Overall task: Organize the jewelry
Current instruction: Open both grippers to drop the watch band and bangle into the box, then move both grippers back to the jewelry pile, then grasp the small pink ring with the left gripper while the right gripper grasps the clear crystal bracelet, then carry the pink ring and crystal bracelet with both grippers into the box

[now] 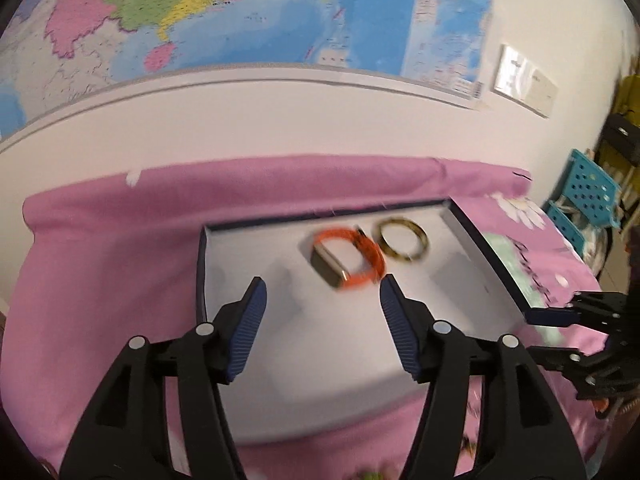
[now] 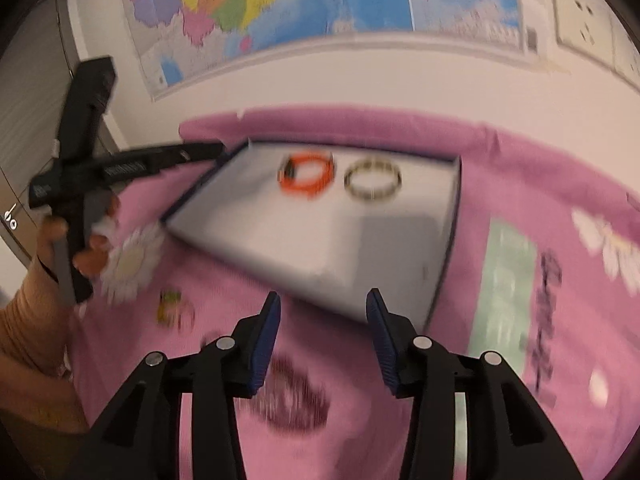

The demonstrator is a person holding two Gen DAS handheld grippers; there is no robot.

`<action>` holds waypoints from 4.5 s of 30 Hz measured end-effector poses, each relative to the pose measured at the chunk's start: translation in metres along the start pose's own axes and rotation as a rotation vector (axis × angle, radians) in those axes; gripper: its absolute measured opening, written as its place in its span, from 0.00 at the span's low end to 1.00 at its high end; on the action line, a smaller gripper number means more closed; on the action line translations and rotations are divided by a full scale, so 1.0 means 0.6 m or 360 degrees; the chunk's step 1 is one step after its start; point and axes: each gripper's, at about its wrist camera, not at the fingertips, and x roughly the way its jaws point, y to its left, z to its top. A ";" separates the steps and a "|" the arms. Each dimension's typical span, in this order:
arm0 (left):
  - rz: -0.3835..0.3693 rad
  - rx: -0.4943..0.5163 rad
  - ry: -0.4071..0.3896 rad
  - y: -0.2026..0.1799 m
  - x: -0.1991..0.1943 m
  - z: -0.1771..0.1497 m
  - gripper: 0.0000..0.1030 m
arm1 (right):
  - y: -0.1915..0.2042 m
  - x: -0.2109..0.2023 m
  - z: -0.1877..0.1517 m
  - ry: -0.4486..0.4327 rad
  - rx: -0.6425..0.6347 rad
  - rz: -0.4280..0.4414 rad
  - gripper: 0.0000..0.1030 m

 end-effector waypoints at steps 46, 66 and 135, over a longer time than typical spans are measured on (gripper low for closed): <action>-0.0122 0.0046 0.0168 -0.058 -0.073 -0.210 0.62 | 0.065 -0.028 -0.066 -0.0028 0.0037 0.0093 0.07; -0.0130 0.0077 0.0184 -0.056 -0.078 -0.215 0.57 | 0.068 -0.085 -0.031 -0.0215 0.0084 0.0156 0.07; -0.0147 0.0147 0.0047 -0.071 -0.066 -0.114 0.13 | 0.066 -0.069 0.050 -0.0300 0.0029 0.0196 0.07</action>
